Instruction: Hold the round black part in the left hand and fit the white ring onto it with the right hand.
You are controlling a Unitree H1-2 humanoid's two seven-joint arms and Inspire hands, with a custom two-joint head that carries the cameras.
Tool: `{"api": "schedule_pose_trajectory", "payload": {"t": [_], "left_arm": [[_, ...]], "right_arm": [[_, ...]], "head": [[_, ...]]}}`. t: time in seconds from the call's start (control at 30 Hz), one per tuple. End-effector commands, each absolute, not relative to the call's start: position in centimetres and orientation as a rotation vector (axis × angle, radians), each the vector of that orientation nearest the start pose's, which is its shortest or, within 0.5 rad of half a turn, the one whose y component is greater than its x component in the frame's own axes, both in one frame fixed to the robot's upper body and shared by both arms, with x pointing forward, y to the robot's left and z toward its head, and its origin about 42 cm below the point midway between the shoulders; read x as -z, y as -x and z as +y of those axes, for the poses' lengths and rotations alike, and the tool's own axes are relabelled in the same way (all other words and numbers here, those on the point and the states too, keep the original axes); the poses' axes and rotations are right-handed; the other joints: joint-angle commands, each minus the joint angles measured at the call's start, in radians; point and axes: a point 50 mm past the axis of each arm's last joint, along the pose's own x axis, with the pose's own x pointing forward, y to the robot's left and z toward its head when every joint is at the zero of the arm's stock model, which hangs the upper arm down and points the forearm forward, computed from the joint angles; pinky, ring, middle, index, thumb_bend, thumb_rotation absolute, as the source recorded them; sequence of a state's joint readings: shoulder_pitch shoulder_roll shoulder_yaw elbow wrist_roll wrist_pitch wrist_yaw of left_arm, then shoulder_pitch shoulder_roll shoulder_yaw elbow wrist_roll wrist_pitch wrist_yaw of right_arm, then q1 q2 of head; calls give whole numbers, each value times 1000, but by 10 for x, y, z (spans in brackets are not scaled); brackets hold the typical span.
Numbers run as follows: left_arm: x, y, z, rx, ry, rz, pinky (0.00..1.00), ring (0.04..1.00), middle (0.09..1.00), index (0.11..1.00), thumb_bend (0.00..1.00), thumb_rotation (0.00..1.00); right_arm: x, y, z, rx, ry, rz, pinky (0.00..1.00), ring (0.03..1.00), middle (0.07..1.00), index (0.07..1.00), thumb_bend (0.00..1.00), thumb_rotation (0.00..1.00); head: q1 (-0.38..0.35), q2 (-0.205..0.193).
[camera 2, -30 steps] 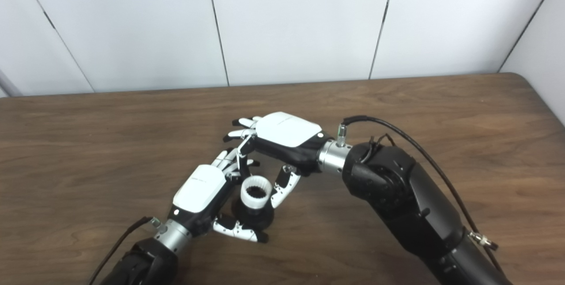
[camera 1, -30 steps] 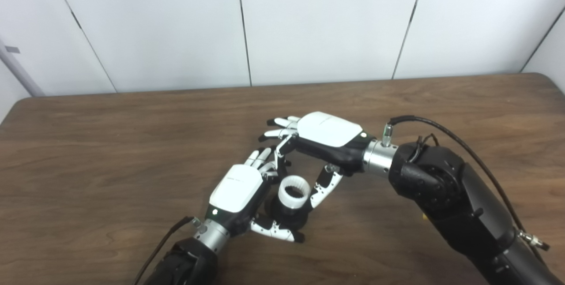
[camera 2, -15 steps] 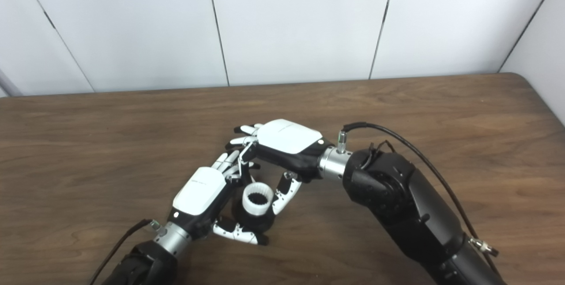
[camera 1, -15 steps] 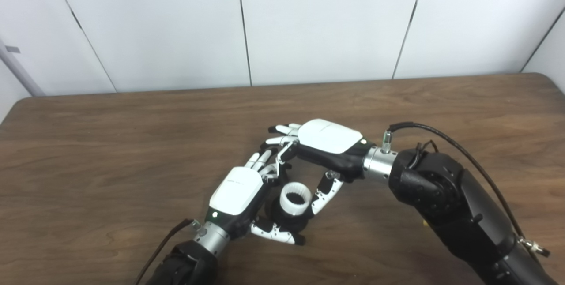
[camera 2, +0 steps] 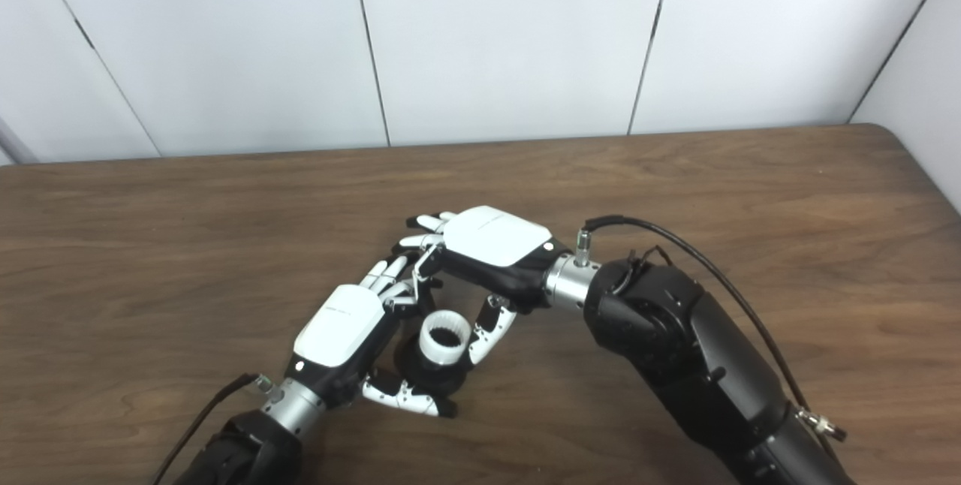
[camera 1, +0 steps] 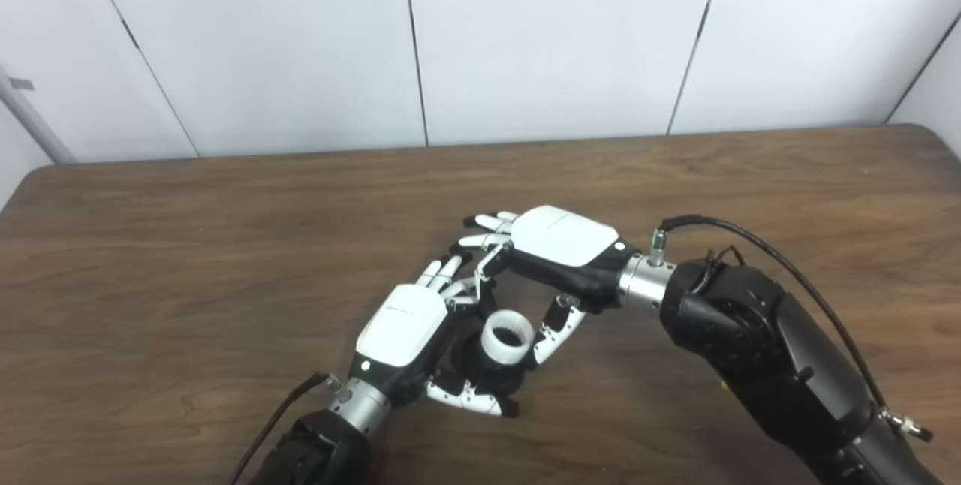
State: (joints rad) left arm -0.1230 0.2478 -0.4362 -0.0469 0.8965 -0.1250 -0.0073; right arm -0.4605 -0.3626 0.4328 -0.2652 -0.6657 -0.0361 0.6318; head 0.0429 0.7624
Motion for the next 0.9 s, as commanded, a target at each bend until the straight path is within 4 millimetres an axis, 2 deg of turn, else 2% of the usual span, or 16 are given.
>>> {"api": "schedule_pose_trajectory", "payload": {"t": [0.0, 0.87], "left_arm": [[-132, -291, 155, 459, -1109, -446, 1000, 1000, 858, 479, 521, 48], [-134, -292, 150, 460, -1109, -444, 1000, 1000, 856, 479, 521, 49]], "right_arm": [[-263, -348, -141, -824, 1247, -563, 1000, 1000, 910, 477, 521, 128], [-252, -344, -128, -847, 1179, -574, 1000, 1000, 913, 476, 517, 128]], "head": [[3, 0], [18, 2]]}}
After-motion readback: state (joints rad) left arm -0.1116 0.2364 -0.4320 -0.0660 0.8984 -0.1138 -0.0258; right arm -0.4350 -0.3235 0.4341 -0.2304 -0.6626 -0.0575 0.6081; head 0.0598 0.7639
